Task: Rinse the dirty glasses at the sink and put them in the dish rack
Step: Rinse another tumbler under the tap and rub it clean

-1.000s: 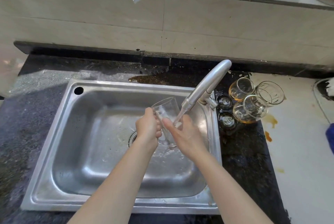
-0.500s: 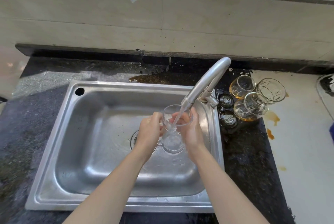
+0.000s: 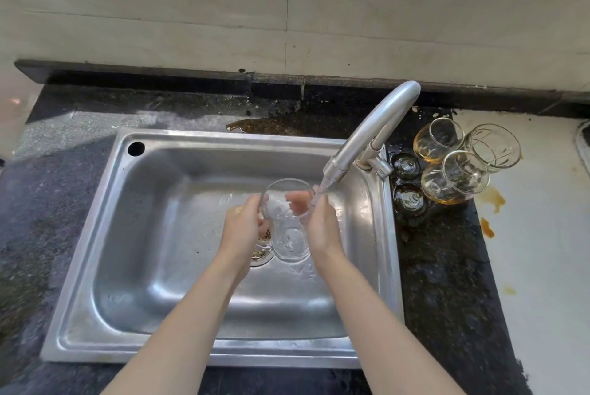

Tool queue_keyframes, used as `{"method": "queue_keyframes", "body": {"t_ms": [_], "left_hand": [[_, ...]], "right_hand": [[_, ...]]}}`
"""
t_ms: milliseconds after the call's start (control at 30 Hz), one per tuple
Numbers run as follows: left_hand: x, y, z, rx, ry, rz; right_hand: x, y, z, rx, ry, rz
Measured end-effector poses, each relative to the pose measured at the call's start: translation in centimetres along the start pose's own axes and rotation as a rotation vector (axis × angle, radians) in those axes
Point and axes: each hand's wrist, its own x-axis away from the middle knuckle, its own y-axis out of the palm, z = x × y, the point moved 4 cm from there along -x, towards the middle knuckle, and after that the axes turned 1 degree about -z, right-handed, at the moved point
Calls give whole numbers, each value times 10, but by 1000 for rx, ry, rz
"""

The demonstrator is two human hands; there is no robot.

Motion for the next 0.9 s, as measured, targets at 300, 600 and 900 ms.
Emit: {"method": "queue_keyframes", "body": {"t_ms": [300,600,900], "left_hand": [[-7,0,-21,-9,-122,46],[-9,7,-39,244,-344,-73],[3,29,-51,590,-656,-121]], "right_hand": [[-8,0,19,36,150,-9],[-10,2,11,176,151,2],[8,-33,-14,622,0,-153]]}}
